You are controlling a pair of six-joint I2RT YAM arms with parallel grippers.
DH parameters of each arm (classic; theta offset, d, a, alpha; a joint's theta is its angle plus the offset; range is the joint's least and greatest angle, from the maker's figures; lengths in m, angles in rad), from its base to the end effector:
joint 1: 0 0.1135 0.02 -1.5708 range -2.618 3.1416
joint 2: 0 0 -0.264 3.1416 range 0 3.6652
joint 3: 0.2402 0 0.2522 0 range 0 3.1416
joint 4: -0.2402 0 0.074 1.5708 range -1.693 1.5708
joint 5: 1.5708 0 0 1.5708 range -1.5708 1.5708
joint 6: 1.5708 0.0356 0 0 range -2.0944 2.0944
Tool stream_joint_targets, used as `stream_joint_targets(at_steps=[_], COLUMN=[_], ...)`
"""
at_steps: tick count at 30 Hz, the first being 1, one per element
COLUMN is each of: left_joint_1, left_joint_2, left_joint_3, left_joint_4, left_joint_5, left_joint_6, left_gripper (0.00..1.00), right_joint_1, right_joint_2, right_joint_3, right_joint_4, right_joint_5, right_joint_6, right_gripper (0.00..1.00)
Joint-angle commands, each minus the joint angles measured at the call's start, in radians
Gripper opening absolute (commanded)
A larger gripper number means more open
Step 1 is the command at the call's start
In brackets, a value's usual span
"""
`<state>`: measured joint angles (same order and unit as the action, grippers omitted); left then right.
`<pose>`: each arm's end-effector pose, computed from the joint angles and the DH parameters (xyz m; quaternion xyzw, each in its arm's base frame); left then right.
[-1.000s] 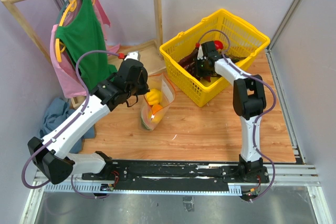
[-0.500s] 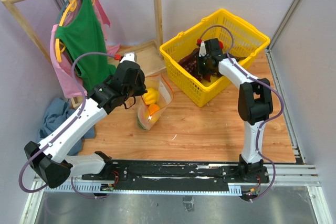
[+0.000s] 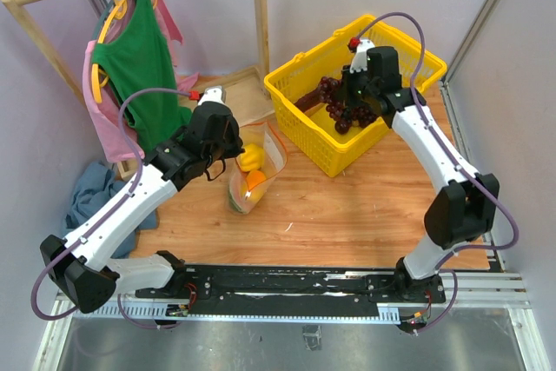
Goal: Place the food in the zip-top bag and seal the zipper
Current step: Pick up the fake fruit from the bin.
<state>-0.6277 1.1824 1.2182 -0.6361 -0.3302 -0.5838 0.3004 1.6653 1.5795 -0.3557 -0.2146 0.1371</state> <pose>0.2104 -0.1384 0.3657 -0.0575 0.8740 -0.1425 0.4610 0.3726 0.1234 0.3686 -0.1256 0.8324 0.2038 0.4997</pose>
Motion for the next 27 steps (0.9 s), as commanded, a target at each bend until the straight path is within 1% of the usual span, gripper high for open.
stream_joint_targets(at_steps=[1, 6, 15, 18, 27], left_joint_1=[0.010, 0.012, 0.015, 0.016, 0.019], left_joint_2=[-0.025, -0.025, -0.025, -0.021, -0.006], left_joint_3=[-0.016, -0.022, -0.038, -0.045, -0.060], left_joint_4=[0.073, 0.100, 0.145, 0.161, 0.197], left_joint_5=[0.015, 0.026, 0.023, 0.026, 0.033], left_joint_6=[-0.027, -0.057, -0.104, -0.124, -0.158], left_gripper=[0.00, 0.00, 0.00, 0.00, 0.00], right_joint_1=[-0.001, 0.015, 0.099, 0.152, 0.383], right_joint_2=[-0.094, -0.179, -0.298, -0.326, -0.391], right_joint_3=[-0.067, -0.067, -0.029, -0.010, 0.002], right_joint_4=[0.074, 0.078, 0.058, 0.039, 0.028], right_joint_5=[0.031, 0.016, -0.031, -0.042, -0.042], right_joint_6=[0.033, 0.061, 0.089, 0.101, 0.141], right_gripper=[0.01, 0.01, 0.01, 0.01, 0.01])
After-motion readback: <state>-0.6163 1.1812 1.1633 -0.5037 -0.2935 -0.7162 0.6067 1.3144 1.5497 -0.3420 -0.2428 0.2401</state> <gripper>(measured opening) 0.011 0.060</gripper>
